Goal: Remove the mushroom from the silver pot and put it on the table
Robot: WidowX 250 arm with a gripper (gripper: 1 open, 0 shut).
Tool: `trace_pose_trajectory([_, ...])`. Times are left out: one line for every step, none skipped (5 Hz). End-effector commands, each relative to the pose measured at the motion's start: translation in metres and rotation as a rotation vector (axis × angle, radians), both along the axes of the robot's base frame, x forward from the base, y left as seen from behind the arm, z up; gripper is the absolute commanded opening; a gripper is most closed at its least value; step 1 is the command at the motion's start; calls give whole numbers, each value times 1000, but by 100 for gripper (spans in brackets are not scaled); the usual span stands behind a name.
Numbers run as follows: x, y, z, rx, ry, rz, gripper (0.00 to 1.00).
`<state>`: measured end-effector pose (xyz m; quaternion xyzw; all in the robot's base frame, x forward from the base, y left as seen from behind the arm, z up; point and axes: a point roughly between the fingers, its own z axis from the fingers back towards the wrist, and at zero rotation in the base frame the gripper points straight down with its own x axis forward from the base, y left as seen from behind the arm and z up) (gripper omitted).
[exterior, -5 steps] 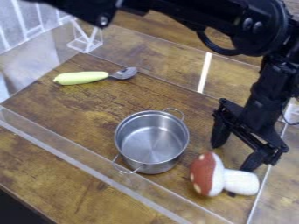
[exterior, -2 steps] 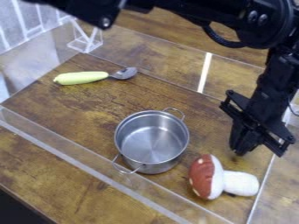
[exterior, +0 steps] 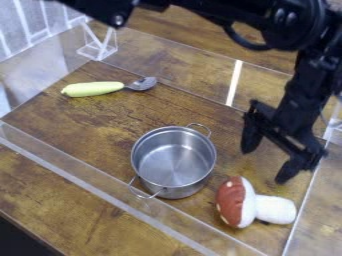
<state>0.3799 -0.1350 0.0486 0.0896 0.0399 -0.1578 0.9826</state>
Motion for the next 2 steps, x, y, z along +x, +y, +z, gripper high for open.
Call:
trace_pose_trajectory([20,16,92,-31,-205,62,100])
trace_pose_trajectory([6,17,131,-19,-346,80,100])
